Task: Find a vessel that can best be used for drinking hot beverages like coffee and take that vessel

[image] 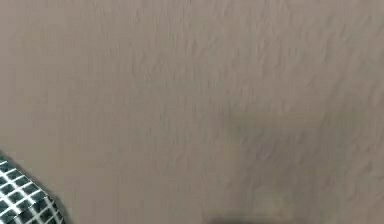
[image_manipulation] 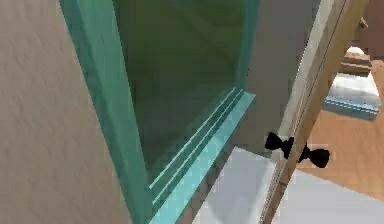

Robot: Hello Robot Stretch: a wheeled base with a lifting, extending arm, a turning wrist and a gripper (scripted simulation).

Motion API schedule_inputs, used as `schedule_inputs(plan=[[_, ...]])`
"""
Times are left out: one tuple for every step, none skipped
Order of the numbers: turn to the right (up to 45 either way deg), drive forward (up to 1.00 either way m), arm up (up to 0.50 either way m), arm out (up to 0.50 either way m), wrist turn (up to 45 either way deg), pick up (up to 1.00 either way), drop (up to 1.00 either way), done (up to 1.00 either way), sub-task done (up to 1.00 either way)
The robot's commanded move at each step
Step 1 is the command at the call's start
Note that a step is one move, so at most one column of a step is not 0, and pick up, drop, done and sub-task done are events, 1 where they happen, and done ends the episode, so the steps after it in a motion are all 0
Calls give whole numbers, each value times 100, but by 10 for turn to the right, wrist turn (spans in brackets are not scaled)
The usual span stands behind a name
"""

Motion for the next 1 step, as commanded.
schedule_inputs(plan=[[-450, 0, 0, 0, 0, 0, 0, 0, 0]])
